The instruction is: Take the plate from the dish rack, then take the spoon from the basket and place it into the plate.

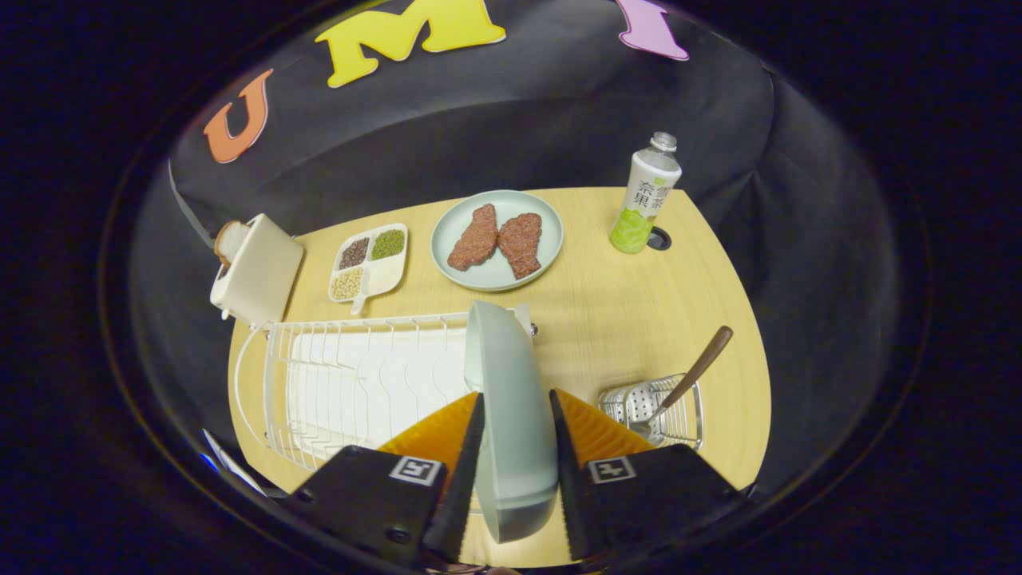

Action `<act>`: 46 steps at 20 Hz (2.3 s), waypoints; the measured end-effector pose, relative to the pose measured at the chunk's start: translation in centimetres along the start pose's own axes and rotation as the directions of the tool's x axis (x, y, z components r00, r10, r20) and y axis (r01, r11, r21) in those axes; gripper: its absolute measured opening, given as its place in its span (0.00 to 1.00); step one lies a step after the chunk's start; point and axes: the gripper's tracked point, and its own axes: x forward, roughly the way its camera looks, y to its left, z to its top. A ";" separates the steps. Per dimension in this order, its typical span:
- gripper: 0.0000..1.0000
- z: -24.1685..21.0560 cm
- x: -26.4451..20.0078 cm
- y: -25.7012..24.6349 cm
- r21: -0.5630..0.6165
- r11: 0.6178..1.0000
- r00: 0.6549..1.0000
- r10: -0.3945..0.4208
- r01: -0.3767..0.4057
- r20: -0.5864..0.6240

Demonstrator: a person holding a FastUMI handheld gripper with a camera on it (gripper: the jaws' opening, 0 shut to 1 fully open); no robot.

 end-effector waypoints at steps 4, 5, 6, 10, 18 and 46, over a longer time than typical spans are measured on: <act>0.36 0.4 -0.6 0.1 0.008 0.996 0.995 -0.094 0.093 0.032; 0.36 0.6 -0.9 0.0 0.004 0.992 0.991 -0.124 0.124 0.045; 0.35 0.8 -1.2 -0.1 0.001 0.987 0.986 -0.159 0.159 0.057; 0.34 1.7 -3.4 -0.3 -0.045 0.965 0.962 -0.251 0.257 0.109; 0.31 -3.0 -8.7 3.4 -0.061 0.998 0.983 0.036 -0.026 0.181; 0.39 -25.5 5.0 4.1 0.288 0.794 0.832 0.554 -0.535 0.017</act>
